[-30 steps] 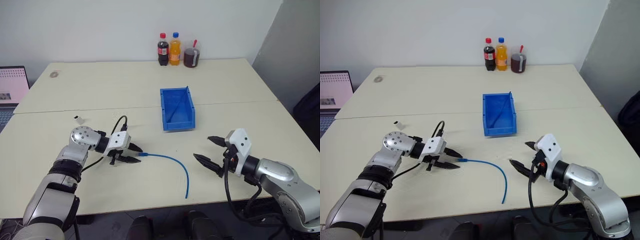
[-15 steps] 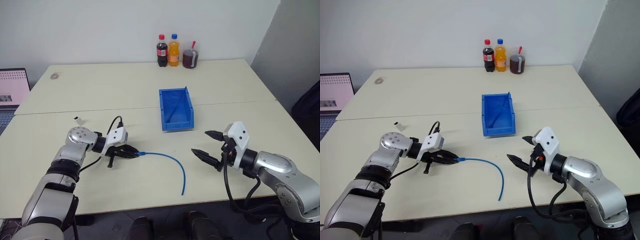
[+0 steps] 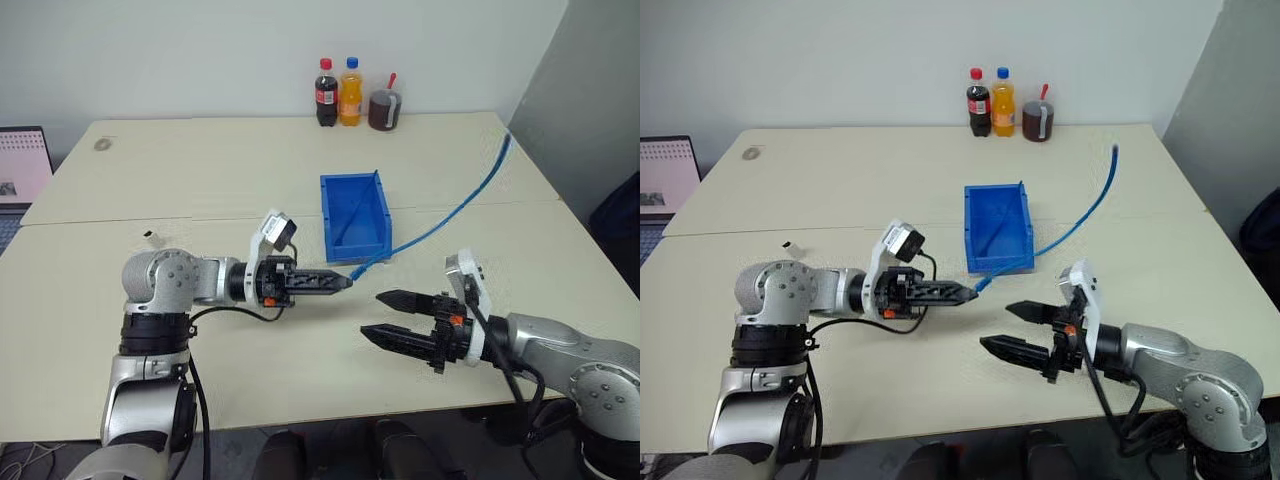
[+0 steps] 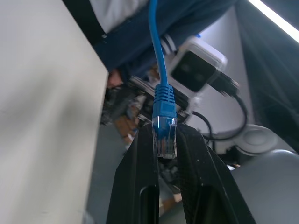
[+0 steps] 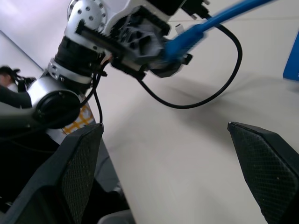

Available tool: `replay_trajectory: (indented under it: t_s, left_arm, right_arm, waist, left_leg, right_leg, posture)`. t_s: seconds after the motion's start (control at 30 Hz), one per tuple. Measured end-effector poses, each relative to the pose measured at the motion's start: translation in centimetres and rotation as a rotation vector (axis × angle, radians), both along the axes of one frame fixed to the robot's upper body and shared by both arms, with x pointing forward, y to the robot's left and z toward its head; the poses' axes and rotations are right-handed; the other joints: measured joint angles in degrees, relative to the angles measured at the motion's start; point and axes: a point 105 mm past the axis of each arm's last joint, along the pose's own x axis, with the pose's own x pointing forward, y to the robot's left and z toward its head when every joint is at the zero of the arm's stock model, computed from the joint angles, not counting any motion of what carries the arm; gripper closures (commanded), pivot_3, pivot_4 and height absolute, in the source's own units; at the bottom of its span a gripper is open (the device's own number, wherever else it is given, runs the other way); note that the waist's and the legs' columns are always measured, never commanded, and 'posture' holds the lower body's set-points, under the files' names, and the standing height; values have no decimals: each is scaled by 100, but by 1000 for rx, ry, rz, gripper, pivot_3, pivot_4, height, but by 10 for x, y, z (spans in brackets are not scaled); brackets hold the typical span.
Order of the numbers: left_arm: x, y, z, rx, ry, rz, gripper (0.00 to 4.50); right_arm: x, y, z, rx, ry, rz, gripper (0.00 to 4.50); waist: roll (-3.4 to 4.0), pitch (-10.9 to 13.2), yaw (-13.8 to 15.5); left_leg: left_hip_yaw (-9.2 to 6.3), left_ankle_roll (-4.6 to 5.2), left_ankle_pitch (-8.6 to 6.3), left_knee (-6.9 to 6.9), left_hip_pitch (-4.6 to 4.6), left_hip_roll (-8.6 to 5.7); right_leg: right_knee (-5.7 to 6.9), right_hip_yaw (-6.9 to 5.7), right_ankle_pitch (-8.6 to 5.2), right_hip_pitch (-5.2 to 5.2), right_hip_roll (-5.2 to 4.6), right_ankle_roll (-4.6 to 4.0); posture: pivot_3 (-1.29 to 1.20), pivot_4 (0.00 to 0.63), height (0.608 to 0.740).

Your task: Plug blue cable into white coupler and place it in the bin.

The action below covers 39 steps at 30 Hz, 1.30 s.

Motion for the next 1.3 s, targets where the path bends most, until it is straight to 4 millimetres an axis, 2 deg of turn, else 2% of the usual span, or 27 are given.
replay_trajectory:
  t_s: [0.2,0.37,0.53,0.67,0.97,1.13,1.3]
  left_arm:
    - [-18,-1,-1,-49,39,-19,4254]
    - [-22,-1,1,-51,57,-15,4254]
    - [-24,-2,3,-63,72,-11,4254]
    - [-28,-4,0,-68,99,-7,4254]
    - [-28,-5,2,-76,132,17,4254]
    - [-29,-7,3,-79,141,14,4254]
    - [-32,-7,4,-82,139,14,4254]
  right_arm:
    - [2,3,17,159,112,18,0]
    - [-7,11,29,192,144,89,0]
    - [-8,15,28,190,167,97,0]
    - [-7,18,28,193,169,92,636]
    - [-5,20,29,182,150,100,2784]
    - [-5,19,28,183,149,104,3796]
    - [-6,19,29,198,155,117,3976]
  waist:
    - [-11,13,18]
    - [-14,15,21]
    - [-16,16,29]
    - [-16,16,30]
    - [-25,22,37]
    - [-29,27,37]
    - [-35,33,37]
  left_leg:
    - [3,-1,1,5,21,-4]
    - [15,-1,2,7,22,-20]
    - [13,-2,1,1,17,-36]
    - [13,-2,1,1,18,-36]
    - [16,-2,1,0,17,-41]
    - [15,-2,1,-1,16,-41]
    - [15,-2,1,0,16,-41]
  right_leg:
    - [1,11,8,17,1,9]
    - [-6,22,11,18,-11,15]
    - [-11,21,9,14,-14,15]
    - [-10,22,8,13,-14,14]
    - [-14,23,8,13,-17,13]
    - [-15,22,7,12,-17,12]
    - [-15,22,7,12,-17,11]
  posture:
    - [0,150,740]
    - [0,150,740]
    - [0,150,740]
    - [0,150,740]
    - [0,150,740]
    - [0,150,740]
    - [0,150,740]
